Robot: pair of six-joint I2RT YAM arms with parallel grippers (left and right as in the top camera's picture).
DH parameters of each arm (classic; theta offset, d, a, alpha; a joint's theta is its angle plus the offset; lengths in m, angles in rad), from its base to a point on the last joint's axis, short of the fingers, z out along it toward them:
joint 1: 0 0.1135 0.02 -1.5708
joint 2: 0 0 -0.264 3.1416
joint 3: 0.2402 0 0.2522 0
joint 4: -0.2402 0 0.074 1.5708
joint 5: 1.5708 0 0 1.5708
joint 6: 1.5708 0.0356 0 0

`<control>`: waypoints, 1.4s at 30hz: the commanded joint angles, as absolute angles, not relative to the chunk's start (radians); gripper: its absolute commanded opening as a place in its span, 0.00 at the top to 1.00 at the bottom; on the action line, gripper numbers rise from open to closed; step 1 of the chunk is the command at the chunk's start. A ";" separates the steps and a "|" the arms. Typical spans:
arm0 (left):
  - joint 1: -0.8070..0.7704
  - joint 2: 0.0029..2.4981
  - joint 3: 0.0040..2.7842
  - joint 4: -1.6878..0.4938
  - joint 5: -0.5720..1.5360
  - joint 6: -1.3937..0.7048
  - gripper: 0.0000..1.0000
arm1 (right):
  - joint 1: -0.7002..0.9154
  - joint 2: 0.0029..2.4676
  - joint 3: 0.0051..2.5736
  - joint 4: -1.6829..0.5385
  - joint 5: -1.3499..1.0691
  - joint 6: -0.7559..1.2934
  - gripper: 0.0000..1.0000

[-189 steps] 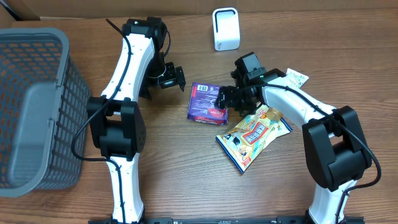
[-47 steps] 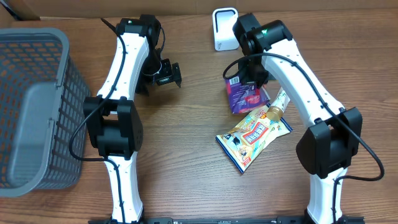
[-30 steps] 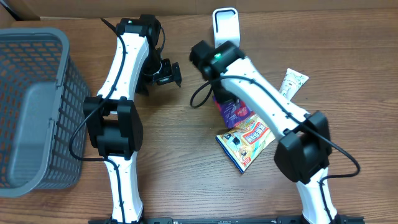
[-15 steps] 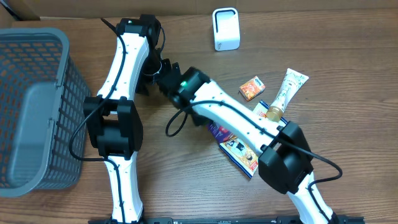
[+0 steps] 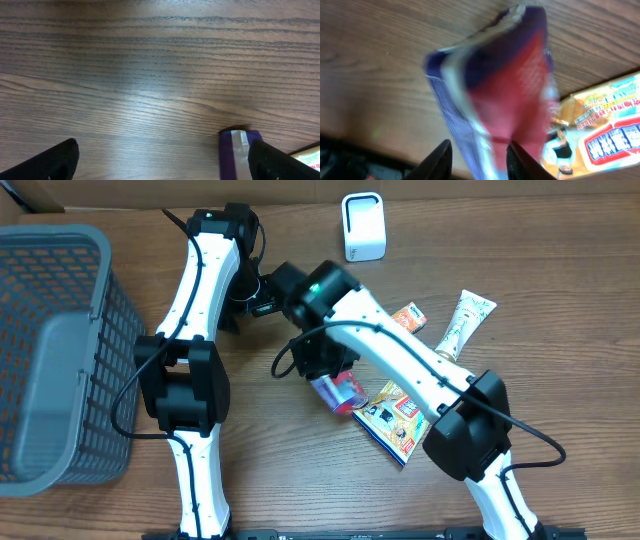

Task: Scan the item barcode

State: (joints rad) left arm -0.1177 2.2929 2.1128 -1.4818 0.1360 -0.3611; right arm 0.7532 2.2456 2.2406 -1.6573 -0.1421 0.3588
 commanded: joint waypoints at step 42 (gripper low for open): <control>-0.117 2.289 2.116 -1.480 0.119 -0.363 0.00 | 0.677 2.247 1.771 -1.211 -0.499 -0.031 0.44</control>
